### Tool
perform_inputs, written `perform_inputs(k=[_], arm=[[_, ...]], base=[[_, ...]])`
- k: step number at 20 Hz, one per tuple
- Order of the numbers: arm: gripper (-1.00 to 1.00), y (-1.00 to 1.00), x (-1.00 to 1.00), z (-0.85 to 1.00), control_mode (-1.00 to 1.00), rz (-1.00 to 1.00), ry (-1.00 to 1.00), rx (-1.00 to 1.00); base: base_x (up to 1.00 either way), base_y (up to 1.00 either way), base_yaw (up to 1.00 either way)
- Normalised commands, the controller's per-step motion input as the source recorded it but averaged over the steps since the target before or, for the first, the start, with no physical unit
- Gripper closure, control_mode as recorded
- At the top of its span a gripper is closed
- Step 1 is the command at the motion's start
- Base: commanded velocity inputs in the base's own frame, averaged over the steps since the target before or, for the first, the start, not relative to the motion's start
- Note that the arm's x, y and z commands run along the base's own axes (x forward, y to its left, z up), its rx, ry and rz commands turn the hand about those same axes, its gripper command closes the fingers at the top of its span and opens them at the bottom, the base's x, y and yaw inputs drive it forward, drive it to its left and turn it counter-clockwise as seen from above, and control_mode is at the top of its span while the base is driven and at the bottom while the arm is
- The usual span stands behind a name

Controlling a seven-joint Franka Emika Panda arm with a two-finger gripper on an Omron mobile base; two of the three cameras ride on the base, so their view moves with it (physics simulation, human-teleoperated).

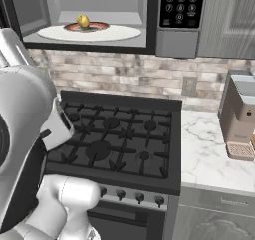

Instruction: Retrieve the reheated potato from the microwave, then place the potato, cheese, and condiment on the cutting board.

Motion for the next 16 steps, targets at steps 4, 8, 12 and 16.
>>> perform_inputs(k=[4,8,12,16], arm=[[-1.0,-0.03,0.73,-0.32,-1.0,0.0,0.0,0.42],[-1.0,0.14,0.72,-0.26,-1.0,0.0,-0.03,0.37],[-1.0,0.1,0.74,-0.11,-1.0,0.01,0.0,0.34],[-1.0,0.14,0.48,0.0,-1.0,0.06,0.0,0.17]], base=[[0.0,0.0,0.0],[0.0,0.0,0.0],[0.0,0.0,0.0],[0.0,0.0,0.0]])
